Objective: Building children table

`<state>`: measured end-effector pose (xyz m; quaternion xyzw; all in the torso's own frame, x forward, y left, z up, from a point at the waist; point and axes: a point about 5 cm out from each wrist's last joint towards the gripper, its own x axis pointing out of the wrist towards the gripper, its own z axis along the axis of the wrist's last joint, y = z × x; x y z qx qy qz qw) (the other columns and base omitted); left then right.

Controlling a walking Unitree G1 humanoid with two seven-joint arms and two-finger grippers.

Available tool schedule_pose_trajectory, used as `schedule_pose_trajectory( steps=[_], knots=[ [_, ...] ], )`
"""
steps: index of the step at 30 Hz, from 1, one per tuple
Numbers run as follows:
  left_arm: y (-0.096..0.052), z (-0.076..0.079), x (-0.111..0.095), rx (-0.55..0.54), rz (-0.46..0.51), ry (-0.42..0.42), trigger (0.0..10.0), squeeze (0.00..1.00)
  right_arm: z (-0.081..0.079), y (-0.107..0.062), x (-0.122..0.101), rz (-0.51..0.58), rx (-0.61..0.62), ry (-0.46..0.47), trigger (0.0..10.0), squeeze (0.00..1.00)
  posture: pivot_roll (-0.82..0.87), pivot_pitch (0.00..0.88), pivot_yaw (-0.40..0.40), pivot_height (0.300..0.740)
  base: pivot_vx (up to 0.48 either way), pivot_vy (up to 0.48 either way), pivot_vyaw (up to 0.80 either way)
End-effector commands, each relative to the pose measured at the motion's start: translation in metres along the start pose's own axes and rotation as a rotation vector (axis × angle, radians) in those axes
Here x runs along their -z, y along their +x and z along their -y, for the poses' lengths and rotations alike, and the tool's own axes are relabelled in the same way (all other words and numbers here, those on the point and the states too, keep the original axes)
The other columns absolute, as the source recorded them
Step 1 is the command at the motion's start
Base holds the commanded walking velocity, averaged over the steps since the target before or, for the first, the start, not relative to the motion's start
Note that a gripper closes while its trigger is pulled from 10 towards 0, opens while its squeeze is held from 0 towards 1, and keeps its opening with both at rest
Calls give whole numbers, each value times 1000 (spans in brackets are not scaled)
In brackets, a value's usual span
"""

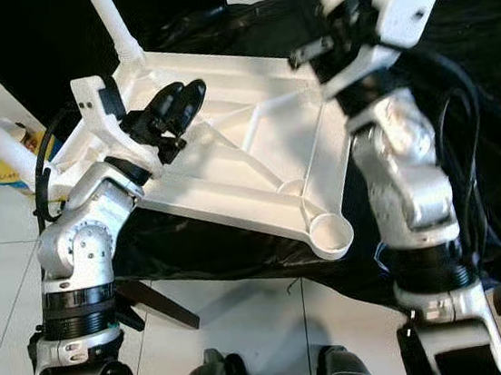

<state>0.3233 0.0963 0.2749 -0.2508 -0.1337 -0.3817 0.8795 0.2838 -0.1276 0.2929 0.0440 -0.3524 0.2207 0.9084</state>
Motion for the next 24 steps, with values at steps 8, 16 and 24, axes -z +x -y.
schedule_pose_trajectory(
  steps=[8,16,24],
  knots=[
    [-2,5,3,223,37,-222,10000,1000,-17,-20,18,-90,-50,62,10000,0,55,104,72,740,0,0,0],
    [-8,-5,10,190,78,-401,10000,1000,-28,-40,31,-184,-77,109,10000,0,43,106,69,740,0,0,0],
    [-14,-17,24,130,67,-505,10000,0,-45,-58,40,-275,-191,175,10000,0,31,109,73,740,0,0,0]
  ],
)
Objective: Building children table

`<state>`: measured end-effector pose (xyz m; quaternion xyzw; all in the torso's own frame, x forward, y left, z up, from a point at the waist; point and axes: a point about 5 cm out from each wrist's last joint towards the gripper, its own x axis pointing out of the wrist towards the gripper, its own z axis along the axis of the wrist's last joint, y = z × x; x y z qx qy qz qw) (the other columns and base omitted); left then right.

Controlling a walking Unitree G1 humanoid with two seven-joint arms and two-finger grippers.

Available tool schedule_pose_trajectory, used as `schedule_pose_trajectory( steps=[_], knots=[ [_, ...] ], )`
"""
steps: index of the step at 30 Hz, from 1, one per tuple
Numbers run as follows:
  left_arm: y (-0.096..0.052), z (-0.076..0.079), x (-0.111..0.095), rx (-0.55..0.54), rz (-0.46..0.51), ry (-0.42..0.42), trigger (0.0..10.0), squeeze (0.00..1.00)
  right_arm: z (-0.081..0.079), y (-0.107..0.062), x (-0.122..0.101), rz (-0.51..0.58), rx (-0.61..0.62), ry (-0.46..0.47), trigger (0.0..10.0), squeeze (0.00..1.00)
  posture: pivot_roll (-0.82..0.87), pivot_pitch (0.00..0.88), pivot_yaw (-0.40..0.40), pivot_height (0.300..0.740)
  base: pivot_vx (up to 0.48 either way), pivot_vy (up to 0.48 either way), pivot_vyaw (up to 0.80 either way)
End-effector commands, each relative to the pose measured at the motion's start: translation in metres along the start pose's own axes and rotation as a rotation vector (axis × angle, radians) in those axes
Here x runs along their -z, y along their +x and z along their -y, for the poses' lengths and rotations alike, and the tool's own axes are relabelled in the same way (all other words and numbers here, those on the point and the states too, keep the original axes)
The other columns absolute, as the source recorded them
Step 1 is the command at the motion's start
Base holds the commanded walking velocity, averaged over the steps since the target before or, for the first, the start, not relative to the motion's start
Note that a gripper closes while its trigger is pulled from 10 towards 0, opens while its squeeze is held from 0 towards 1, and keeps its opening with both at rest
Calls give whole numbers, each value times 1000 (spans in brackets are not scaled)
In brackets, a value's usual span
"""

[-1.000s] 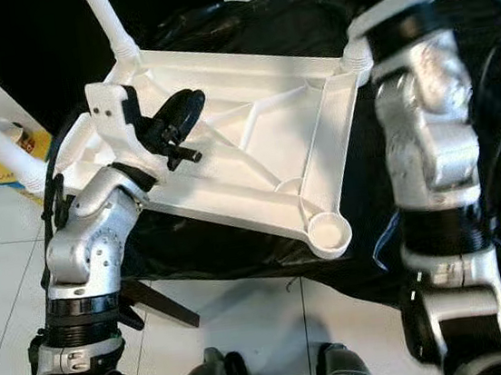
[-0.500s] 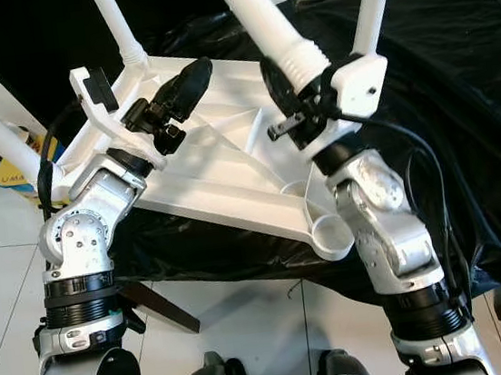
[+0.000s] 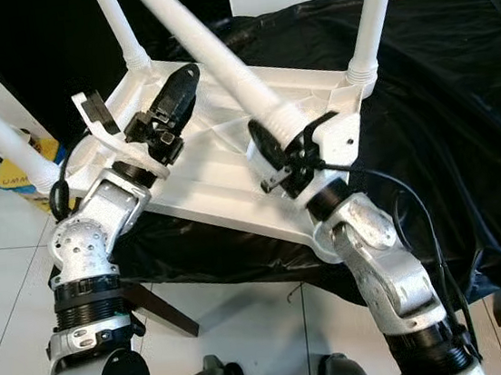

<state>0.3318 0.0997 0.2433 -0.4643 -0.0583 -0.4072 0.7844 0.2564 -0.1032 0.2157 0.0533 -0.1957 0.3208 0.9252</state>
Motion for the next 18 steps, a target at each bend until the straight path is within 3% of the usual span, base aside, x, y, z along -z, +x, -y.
schedule_pose_trajectory(
  steps=[1,7,10,16,18],
  knots=[
    [-7,0,2,98,-18,-14,10000,0,-10,-2,-4,8,-65,24,10000,0,27,111,78,740,0,0,0],
    [-11,-5,3,77,-40,-23,10000,0,-15,-10,0,-34,-116,44,10000,0,20,115,85,740,0,0,0],
    [-13,-14,-7,44,-16,-37,10000,0,-19,-20,3,-82,-168,67,10000,0,9,116,96,740,0,0,0],
    [-13,-21,-15,21,3,-47,10000,0,-20,-24,4,-102,-189,77,10000,0,5,116,99,740,0,0,0],
    [-16,-35,-29,-34,32,-51,10000,0,-22,-29,6,-128,-207,81,10000,0,-3,116,107,740,0,0,0]
  ],
)
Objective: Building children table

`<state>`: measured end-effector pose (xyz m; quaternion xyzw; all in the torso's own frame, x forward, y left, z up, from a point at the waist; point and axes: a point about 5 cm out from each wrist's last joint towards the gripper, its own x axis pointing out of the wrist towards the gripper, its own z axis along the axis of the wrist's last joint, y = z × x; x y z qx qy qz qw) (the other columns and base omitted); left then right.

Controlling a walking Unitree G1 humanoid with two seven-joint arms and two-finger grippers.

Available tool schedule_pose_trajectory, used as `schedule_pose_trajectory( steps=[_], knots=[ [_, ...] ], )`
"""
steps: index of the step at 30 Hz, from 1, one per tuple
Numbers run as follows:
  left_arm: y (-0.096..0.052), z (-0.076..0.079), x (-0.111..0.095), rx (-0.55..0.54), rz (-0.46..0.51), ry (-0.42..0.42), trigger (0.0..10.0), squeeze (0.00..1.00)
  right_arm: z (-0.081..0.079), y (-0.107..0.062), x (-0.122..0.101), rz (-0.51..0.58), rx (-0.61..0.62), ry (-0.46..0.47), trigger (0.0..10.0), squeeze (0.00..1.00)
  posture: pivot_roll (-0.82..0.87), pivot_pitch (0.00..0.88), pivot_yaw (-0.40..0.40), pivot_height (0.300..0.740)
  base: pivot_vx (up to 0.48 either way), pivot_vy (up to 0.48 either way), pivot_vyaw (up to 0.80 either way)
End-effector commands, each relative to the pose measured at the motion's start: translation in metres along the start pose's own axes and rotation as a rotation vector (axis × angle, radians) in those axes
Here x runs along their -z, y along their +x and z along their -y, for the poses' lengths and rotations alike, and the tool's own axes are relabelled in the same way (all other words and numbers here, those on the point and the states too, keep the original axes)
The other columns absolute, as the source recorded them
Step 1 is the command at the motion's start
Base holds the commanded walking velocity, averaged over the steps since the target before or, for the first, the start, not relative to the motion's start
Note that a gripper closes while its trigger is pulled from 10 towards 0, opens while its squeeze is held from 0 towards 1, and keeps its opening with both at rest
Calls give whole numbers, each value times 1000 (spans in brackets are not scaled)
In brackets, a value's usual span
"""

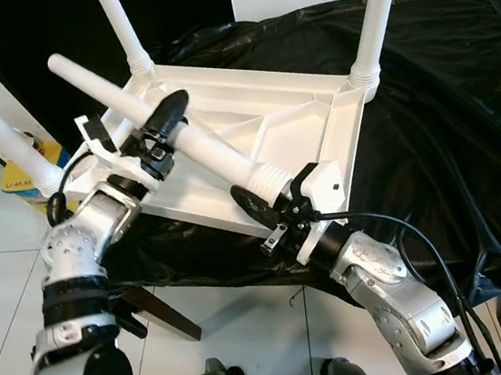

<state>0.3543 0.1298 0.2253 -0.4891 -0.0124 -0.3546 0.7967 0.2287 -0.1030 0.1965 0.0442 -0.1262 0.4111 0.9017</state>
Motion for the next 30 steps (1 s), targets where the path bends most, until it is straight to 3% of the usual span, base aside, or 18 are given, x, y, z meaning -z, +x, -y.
schedule_pose_trajectory(
  steps=[1,3,4,13,27,28,30],
  knots=[
    [-4,0,-10,105,34,6,10000,0,-4,-2,-2,8,-29,12,10000,0,-3,116,107,740,0,0,0],
    [-5,-6,-14,80,42,7,10000,0,-5,-3,-2,-1,-32,10,10000,0,-3,116,107,740,0,0,0],
    [-6,-10,-16,56,43,12,0,0,-5,-4,-1,-8,-33,9,10000,0,-4,115,110,740,0,0,0],
    [-8,-11,-5,62,22,-8,0,0,-5,-6,-1,-14,-16,2,10000,0,-11,112,115,740,0,0,0],
    [-7,-16,-21,50,95,-76,0,0,-2,-8,0,-22,11,-9,10000,0,-9,103,116,740,0,0,0],
    [-6,-17,-22,41,100,-91,10000,0,0,-9,1,-21,21,-14,10000,1000,-8,102,115,740,0,0,0],
    [-6,-17,-22,41,100,-91,10000,0,0,-9,1,-21,21,-14,10000,1000,-8,102,115,740,0,0,0]
  ],
)
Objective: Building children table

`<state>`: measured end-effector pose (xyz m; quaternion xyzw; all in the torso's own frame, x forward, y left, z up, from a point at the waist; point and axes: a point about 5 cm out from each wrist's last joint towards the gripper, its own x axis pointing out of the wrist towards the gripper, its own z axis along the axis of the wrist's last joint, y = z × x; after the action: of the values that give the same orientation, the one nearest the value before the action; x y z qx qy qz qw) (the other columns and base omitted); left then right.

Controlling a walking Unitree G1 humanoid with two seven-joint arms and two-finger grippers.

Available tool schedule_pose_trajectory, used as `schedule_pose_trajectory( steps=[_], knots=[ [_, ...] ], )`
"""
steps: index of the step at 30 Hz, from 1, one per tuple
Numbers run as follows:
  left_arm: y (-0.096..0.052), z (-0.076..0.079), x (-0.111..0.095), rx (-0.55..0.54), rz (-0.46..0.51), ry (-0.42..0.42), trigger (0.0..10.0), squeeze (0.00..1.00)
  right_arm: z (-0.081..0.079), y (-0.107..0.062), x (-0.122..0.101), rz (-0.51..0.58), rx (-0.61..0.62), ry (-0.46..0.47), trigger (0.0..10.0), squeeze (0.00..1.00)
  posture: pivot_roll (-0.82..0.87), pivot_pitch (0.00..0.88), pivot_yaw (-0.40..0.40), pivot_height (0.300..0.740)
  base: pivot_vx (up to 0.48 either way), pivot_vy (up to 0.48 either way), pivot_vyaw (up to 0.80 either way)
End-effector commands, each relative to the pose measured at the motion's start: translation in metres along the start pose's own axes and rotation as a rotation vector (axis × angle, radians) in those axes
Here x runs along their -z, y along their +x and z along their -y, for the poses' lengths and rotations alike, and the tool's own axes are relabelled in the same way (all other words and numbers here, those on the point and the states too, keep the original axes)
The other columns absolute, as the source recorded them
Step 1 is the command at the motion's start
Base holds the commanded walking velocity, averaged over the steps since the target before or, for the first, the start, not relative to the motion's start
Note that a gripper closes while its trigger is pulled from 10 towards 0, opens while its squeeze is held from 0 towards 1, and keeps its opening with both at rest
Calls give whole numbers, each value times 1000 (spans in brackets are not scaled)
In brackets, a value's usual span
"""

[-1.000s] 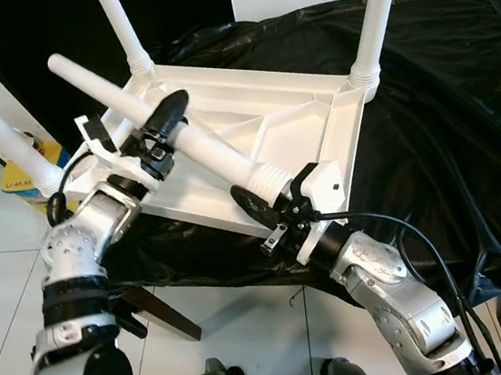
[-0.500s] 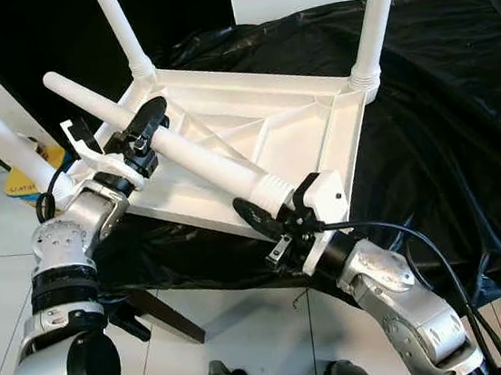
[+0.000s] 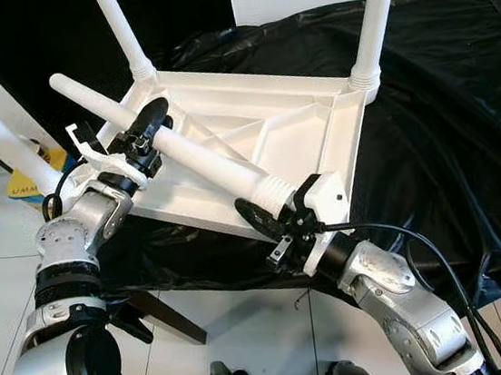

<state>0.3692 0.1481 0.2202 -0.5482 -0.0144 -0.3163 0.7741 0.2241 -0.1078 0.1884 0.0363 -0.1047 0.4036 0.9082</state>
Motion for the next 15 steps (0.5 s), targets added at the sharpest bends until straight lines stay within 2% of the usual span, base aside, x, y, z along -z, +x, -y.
schedule_pose_trajectory(
  steps=[1,9,12,15],
  knots=[
    [-5,0,-7,80,12,10,10000,0,1,-1,-5,26,7,-15,10000,1000,-7,100,114,740,0,0,0],
    [-5,-1,-15,66,38,19,10000,0,3,-5,-3,7,21,-20,10000,1000,-10,102,112,740,0,0,0],
    [-3,0,-25,56,57,67,10000,0,6,-16,2,-48,33,-33,10000,1000,-21,115,111,740,0,0,0],
    [-3,0,-25,56,57,67,10000,0,6,-16,2,-48,33,-33,10000,1000,-21,115,111,740,0,0,0]
  ],
)
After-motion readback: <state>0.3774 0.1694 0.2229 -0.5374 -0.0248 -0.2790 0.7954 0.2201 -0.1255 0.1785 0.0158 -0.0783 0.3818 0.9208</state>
